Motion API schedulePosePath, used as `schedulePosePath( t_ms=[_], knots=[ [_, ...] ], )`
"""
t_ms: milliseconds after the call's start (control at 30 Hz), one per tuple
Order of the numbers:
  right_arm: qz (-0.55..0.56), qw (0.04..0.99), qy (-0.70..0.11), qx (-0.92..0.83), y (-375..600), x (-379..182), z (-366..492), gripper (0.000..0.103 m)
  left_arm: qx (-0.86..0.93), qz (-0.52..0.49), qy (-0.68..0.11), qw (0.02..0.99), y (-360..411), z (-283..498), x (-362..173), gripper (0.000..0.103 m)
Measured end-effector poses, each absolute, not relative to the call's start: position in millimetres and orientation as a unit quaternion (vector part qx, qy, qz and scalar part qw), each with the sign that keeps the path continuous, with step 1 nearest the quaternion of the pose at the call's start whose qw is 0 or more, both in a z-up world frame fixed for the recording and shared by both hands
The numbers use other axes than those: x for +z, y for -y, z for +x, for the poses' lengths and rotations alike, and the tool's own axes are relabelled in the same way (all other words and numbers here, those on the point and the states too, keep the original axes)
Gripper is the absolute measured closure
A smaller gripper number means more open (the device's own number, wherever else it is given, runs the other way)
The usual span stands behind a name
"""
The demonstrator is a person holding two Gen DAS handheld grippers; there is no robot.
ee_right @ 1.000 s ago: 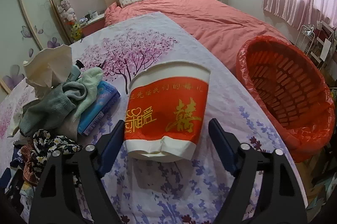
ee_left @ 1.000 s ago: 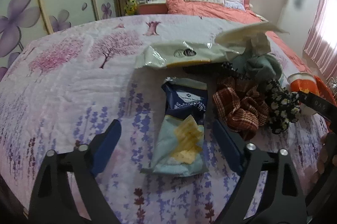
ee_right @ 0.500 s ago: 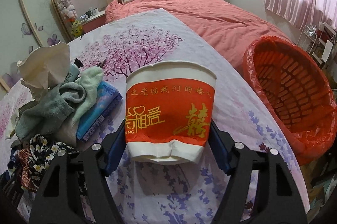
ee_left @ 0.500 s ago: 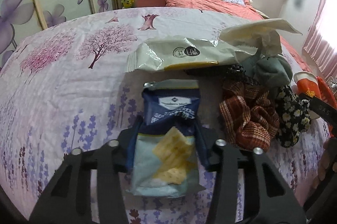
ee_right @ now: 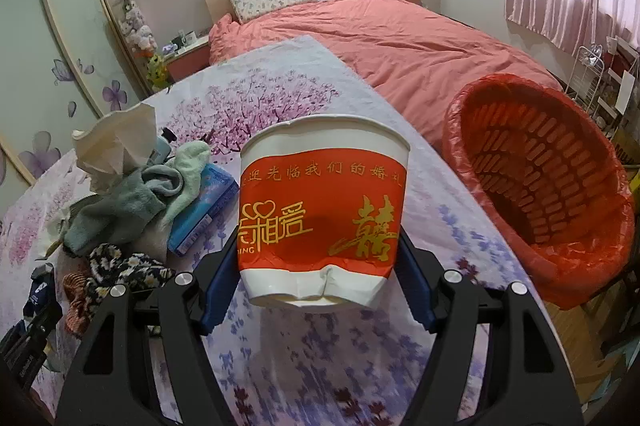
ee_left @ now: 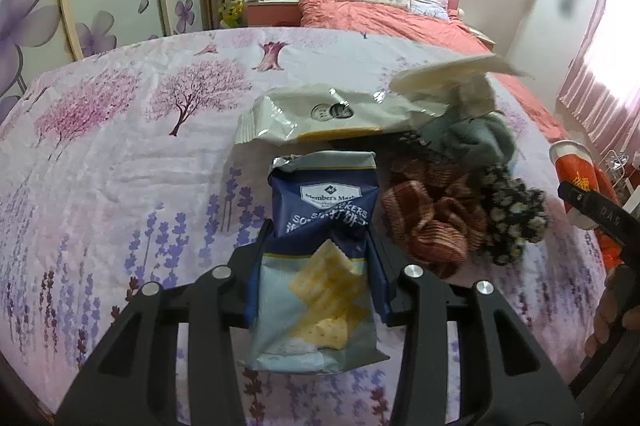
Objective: Collect trash
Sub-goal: 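Carry the cup and snack bag to the orange basket and open both tools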
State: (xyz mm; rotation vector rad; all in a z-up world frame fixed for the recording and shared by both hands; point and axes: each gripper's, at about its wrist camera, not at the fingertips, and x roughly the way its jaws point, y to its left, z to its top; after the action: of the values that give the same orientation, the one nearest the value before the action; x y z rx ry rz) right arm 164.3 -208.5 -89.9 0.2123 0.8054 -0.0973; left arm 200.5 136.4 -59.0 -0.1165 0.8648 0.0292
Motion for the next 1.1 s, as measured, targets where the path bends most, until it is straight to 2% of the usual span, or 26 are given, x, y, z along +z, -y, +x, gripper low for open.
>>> schedulePosePath(
  t_ms=[267,500,833,1100],
  knots=[
    [0.105,0.922,-0.369,-0.048,221.4,-72.8,144.3,0.033,-0.01,-0.059,-0.393,0.918,-118.3,184.8,-25.8,0.061],
    [0.099,0.934,-0.341,-0.048,241.6,-56.6,122.8,0.033,-0.062,-0.049,-0.374,0.924,-73.0,178.0,-2.2,0.061],
    [0.119,0.94,-0.308,-0.089,298.0,-44.6,101.7,0.033,-0.186,-0.031,-0.368,0.91,39.0,191.0,11.5,0.061],
    [0.148,0.933,-0.297,-0.138,350.8,-55.9,100.0,0.033,-0.271,-0.011,-0.375,0.886,136.8,216.5,7.0,0.061]
  ],
)
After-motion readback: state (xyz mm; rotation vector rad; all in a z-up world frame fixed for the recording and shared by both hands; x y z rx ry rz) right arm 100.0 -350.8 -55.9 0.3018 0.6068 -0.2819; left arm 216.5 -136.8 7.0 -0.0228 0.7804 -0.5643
